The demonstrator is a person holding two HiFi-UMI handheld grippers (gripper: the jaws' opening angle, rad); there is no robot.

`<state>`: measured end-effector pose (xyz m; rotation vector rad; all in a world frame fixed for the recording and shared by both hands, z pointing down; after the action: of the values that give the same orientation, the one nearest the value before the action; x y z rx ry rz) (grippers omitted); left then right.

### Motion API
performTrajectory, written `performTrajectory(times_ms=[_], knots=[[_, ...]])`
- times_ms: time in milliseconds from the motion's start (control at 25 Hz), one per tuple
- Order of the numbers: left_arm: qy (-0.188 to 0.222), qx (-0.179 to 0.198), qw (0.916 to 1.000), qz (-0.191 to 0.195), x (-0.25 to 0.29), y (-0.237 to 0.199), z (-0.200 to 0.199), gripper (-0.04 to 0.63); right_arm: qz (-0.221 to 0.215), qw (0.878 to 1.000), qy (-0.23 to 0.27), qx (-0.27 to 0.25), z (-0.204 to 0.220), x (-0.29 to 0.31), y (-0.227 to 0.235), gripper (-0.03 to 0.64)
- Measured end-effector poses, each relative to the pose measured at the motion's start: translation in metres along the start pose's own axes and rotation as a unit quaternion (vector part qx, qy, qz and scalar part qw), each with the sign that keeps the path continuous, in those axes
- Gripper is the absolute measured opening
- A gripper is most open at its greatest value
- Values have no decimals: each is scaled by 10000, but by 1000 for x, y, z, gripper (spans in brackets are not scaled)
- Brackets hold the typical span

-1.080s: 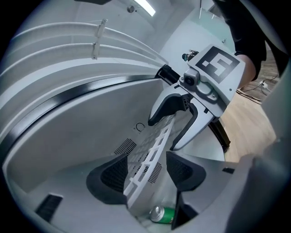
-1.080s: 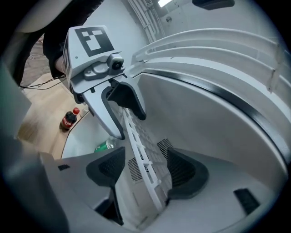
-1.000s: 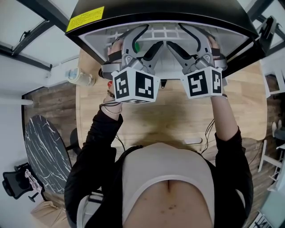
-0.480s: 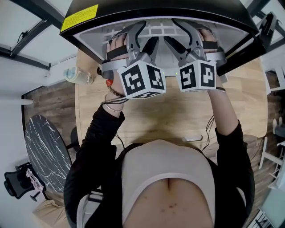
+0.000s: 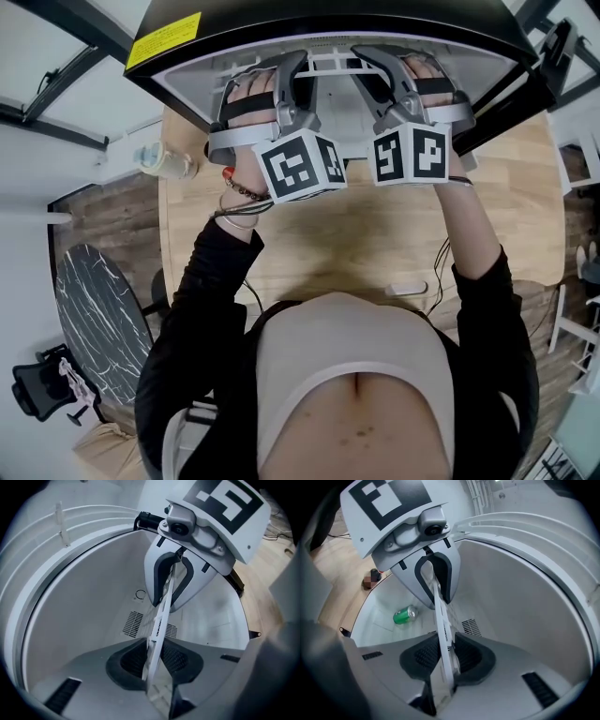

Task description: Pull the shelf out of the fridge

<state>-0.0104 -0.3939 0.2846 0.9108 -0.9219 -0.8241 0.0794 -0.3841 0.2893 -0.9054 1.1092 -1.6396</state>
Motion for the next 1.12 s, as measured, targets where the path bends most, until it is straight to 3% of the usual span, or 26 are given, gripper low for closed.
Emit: performTrajectory(times_ms=[1120], knots=[[-5, -76, 10000, 26, -3, 2, 1, 78, -22, 10000, -83, 20, -2, -2, -2, 84]])
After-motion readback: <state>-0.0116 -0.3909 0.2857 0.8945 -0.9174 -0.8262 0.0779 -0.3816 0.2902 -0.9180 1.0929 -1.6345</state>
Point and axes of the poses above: the fingertips, and each gripper's own axes: x forward along the fingers, y to its right, z out of its underside, the point moved 7 cm from there along -x, backward along the fingers, and after that the axes turned 5 degrees about z, right-handed, at the moved point
